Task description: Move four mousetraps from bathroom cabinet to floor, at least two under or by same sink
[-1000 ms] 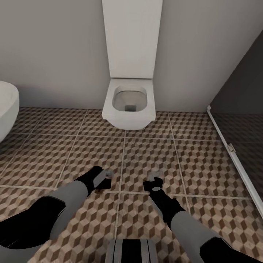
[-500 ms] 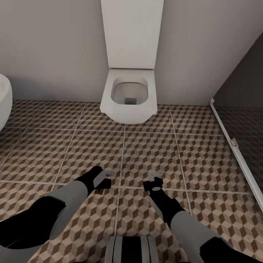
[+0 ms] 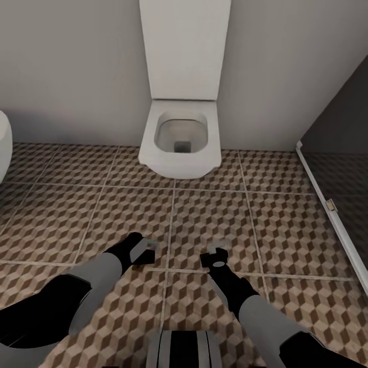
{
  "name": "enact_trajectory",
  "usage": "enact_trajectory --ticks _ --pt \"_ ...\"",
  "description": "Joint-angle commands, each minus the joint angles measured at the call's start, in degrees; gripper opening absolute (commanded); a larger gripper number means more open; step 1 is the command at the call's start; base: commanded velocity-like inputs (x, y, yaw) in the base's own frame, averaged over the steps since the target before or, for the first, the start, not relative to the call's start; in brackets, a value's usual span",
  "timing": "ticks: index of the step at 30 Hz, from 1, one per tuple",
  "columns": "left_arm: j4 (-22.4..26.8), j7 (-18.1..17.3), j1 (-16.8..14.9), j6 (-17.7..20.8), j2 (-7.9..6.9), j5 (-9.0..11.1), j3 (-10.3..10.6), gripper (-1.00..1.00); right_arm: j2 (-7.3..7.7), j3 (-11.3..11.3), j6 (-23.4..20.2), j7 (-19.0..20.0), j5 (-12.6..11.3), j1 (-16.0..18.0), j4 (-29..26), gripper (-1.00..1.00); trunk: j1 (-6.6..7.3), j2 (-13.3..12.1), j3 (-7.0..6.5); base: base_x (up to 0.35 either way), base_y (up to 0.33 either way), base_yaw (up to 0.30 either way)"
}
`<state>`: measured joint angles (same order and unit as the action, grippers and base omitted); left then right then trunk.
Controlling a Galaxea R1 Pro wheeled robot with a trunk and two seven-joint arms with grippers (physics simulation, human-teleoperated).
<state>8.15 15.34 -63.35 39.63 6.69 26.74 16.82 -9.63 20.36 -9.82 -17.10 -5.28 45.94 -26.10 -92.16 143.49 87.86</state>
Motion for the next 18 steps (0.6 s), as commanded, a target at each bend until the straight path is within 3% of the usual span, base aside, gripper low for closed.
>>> enact_trajectory --ticks 1,18 --pt "0.1 0.2 0.0 0.3 -0.01 0.4 0.3 -1.0 0.05 0.5 -0.3 -0.4 -0.6 0.0 -0.1 -1.0 -0.02 0.0 0.04 0.324 0.0 0.0" --pt "0.0 0.2 0.0 0.3 -0.01 0.4 0.3 -1.0 0.05 0.5 -0.3 -0.4 -0.6 0.0 -0.1 -1.0 -0.02 0.0 0.04 0.293 0.0 0.0"
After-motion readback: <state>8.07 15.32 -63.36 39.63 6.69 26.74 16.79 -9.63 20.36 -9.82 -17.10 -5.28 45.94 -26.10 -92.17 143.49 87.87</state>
